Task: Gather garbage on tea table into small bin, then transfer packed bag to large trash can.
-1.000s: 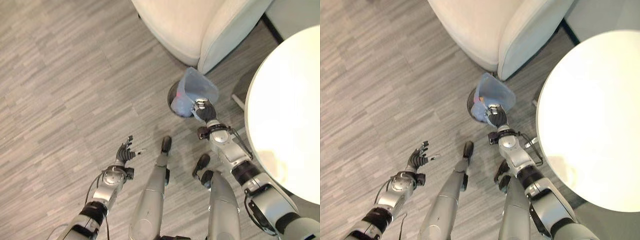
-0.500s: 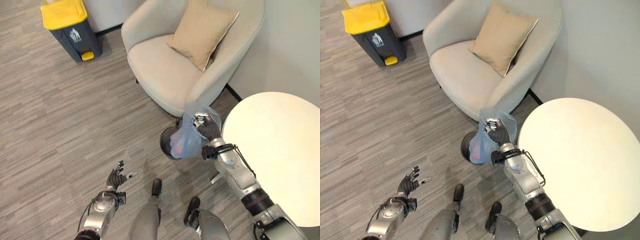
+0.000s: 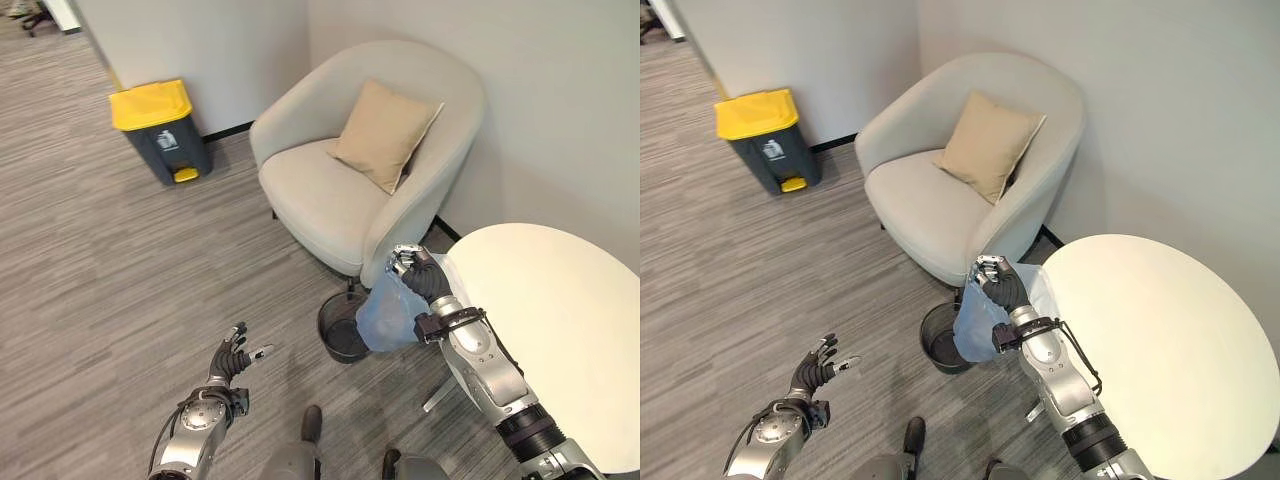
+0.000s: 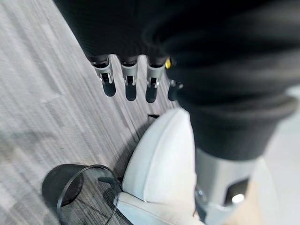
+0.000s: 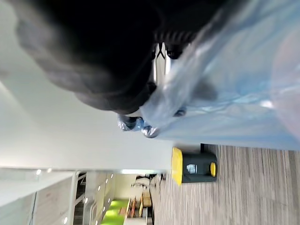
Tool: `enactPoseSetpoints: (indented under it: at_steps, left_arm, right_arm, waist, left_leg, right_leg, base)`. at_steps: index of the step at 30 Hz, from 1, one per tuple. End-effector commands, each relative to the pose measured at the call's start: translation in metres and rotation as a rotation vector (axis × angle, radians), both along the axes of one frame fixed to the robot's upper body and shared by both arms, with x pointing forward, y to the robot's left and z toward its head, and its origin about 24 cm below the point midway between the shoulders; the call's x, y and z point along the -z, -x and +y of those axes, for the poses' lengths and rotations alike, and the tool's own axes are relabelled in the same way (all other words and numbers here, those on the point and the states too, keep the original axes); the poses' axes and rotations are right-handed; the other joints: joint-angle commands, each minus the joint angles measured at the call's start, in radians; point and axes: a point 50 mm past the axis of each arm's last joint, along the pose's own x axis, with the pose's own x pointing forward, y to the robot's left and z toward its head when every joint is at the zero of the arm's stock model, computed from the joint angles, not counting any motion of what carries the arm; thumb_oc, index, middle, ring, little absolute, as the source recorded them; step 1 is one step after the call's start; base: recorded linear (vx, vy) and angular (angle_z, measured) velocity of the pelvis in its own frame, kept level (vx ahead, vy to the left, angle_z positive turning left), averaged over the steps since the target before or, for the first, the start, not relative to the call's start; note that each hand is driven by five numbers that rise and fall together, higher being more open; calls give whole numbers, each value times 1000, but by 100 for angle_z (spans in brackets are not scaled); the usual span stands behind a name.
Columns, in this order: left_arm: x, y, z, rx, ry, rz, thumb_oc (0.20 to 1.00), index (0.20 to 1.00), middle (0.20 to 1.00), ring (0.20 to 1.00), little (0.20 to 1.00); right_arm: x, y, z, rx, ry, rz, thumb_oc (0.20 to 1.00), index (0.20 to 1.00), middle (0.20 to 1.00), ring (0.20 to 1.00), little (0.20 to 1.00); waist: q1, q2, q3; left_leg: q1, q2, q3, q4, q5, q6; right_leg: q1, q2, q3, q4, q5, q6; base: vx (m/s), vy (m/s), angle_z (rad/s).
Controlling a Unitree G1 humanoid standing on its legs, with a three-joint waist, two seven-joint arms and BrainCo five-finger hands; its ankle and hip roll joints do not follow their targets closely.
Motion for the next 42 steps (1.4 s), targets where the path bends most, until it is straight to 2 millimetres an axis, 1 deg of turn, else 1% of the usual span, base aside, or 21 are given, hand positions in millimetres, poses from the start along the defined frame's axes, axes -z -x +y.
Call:
enactPoseSetpoints:
  at_steps: [1, 2, 3, 5, 6, 9, 10, 11, 12, 13, 14, 15, 18, 25, 27, 28, 31, 32, 36, 37, 42]
  left_arm:
    - [-20, -14, 11, 27, -67, -100, 1000, 1000, 1000, 1000, 1000]
    - [-23, -17, 8, 46, -57, -113, 1000, 1000, 1000, 1000, 1000]
    - [-29, -20, 4, 69, -52, -142, 1000, 1000, 1000, 1000, 1000]
    - [-34, -25, -1, 86, -46, -167, 1000, 1000, 1000, 1000, 1000]
    - [-38, -28, -4, 95, -38, -190, 1000, 1000, 1000, 1000, 1000]
    - [-45, -30, -6, 112, -38, -223, 1000, 1000, 1000, 1000, 1000]
    - [-52, -33, -8, 140, -53, -251, 1000, 1000, 1000, 1000, 1000]
    - [-52, -33, -8, 140, -53, -251, 1000, 1000, 1000, 1000, 1000]
    - [-64, -39, -14, 201, -77, -303, 1000, 1000, 1000, 1000, 1000]
    - [-68, -40, -17, 228, -85, -324, 1000, 1000, 1000, 1000, 1000]
    - [-68, -40, -17, 228, -85, -324, 1000, 1000, 1000, 1000, 1000]
    - [-72, -42, -22, 264, -92, -340, 1000, 1000, 1000, 1000, 1000]
    - [-79, -44, -32, 339, -105, -373, 1000, 1000, 1000, 1000, 1000]
    - [-107, -55, -56, 499, -148, -494, 1000, 1000, 1000, 1000, 1000]
    - [-108, -55, -56, 499, -149, -495, 1000, 1000, 1000, 1000, 1000]
    - [-117, -63, -66, 558, -180, -531, 1000, 1000, 1000, 1000, 1000]
    - [-125, -72, -77, 602, -216, -565, 1000, 1000, 1000, 1000, 1000]
    - [-125, -72, -77, 602, -216, -565, 1000, 1000, 1000, 1000, 1000]
    - [-124, -82, -88, 639, -273, -554, 1000, 1000, 1000, 1000, 1000]
    - [-124, -82, -89, 639, -273, -554, 1000, 1000, 1000, 1000, 1000]
    - [-112, -88, -105, 676, -315, -512, 1000, 1000, 1000, 1000, 1000]
  right_arm:
    - [-46, -4, 10, -24, -90, -218, 200, 200, 200, 200, 200]
    - [-46, -4, 6, -16, -91, -214, 200, 200, 200, 200, 200]
    - [-45, -3, 0, 2, -81, -212, 200, 200, 200, 200, 200]
    - [-46, -4, -5, 18, -78, -212, 200, 200, 200, 200, 200]
    - [-47, -5, -6, 20, -82, -214, 200, 200, 200, 200, 200]
    - [-48, -6, -4, 8, -86, -213, 200, 200, 200, 200, 200]
    - [-50, -6, -1, -20, -91, -215, 200, 200, 200, 200, 200]
    - [-50, -7, -1, -20, -91, -215, 200, 200, 200, 200, 200]
    - [-54, -6, 3, -71, -94, -219, 200, 200, 200, 200, 200]
    - [-54, -5, 5, -95, -95, -215, 200, 200, 200, 200, 200]
    - [-54, -5, 5, -95, -95, -215, 200, 200, 200, 200, 200]
    - [-55, -3, 6, -114, -93, -216, 200, 200, 200, 200, 200]
    - [-55, 1, 8, -152, -92, -217, 200, 200, 200, 200, 200]
    - [-62, 8, 31, -312, -111, -225, 200, 200, 200, 200, 200]
    - [-62, 8, 31, -312, -112, -225, 200, 200, 200, 200, 200]
    - [-63, 9, 41, -372, -109, -218, 200, 200, 200, 200, 200]
    - [-64, 8, 52, -416, -109, -214, 200, 200, 200, 200, 200]
    - [-64, 8, 52, -416, -109, -214, 200, 200, 200, 200, 200]
    - [-70, 7, 75, -495, -126, -217, 200, 200, 200, 200, 200]
    - [-70, 7, 75, -495, -126, -217, 200, 200, 200, 200, 200]
    - [-91, 6, 107, -582, -208, -258, 200, 200, 200, 200, 200]
  waist:
    - [23, -81, 8]
    - [25, -78, 8]
    - [23, -70, 15]
    - [14, -63, 25]
    - [9, -63, 29]
    - [3, -72, 28]
    - [0, -90, 30]
    - [-1, -89, 28]
    - [-15, -112, 30]
    - [-21, -112, 23]
    - [-23, -112, 22]
    - [-32, -108, 14]
    - [-44, -104, -14]
    - [-62, -120, -54]
    - [-60, -120, -52]
    - [-68, -123, -69]
    - [-76, -123, -85]
    - [-76, -123, -85]
    - [-86, -117, -103]
    - [-86, -117, -102]
    - [-79, -119, -110]
  left_leg:
    - [-29, -52, 104, 30, -60, -1]
    - [-47, -46, 103, 24, -43, -16]
    - [-77, -41, 98, 24, -17, -37]
    - [-102, -34, 123, 37, -7, -45]
    - [-108, -29, 152, 50, -13, -38]
    - [-99, -21, 182, 90, -49, -17]
    - [-76, -23, 184, 138, -103, -2]
    - [-80, -22, 182, 137, -100, -2]
    - [-49, -6, 199, 215, -175, 4]
    - [-16, 7, 207, 199, -192, 1]
    - [-17, 6, 207, 194, -186, 2]
    - [24, 23, 212, 172, -186, -5]
    - [59, 19, 215, 91, -173, -7]
    - [137, 9, 238, 18, -183, -1]
    - [140, 9, 240, 16, -183, -1]
    - [172, 5, 251, -5, -189, 4]
    - [202, 1, 262, -31, -190, 8]
    - [203, 1, 262, -31, -190, 8]
    - [240, -4, 271, -62, -191, 14]
    - [241, -4, 271, -63, -190, 14]
    - [260, -9, 269, -81, -192, 22]
  right_leg:
    - [92, 1, -11, -170, 27, 22]
    - [96, 10, -18, -196, 24, 15]
    - [105, 22, -52, -233, 35, 10]
    - [109, 18, -92, -246, 45, 7]
    - [102, 11, -111, -248, 52, 7]
    - [95, -2, -130, -254, 65, 5]
    - [89, -23, -144, -254, 78, 5]
    - [86, -22, -145, -255, 81, 5]
    - [79, -49, -177, -259, 95, 2]
    - [79, -52, -192, -260, 96, 3]
    - [76, -53, -193, -261, 99, 3]
    - [81, -52, -204, -260, 95, 4]
    - [90, -51, -218, -267, 101, 10]
    - [113, -53, -183, -286, 123, 28]
    - [115, -53, -181, -287, 124, 28]
    - [129, -52, -163, -294, 127, 34]
    - [144, -51, -152, -301, 129, 40]
    - [145, -51, -152, -301, 129, 40]
    - [161, -51, -134, -310, 132, 47]
    - [161, -51, -134, -310, 133, 47]
    - [169, -51, -125, -318, 140, 50]
  base:
    - [-176, -165, 51]
    - [-189, -187, 74]
    - [-239, -215, 113]
    - [-196, -110, 115]
    - [-182, -30, 55]
    - [-105, -15, 72]
    - [-99, -18, 36]
    - [-126, -19, 27]
    - [-69, 6, 27]
    - [-69, 5, 54]
    - [18, 49, 52]
    - [38, 61, 54]
    - [81, 56, 14]
    - [54, 62, 1]
    - [41, 37, -26]
    - [60, 54, -19]
    - [70, 55, -21]
    - [78, 50, -16]
    - [43, 45, -9]
    - [27, 37, -19]
    - [18, 43, -3]
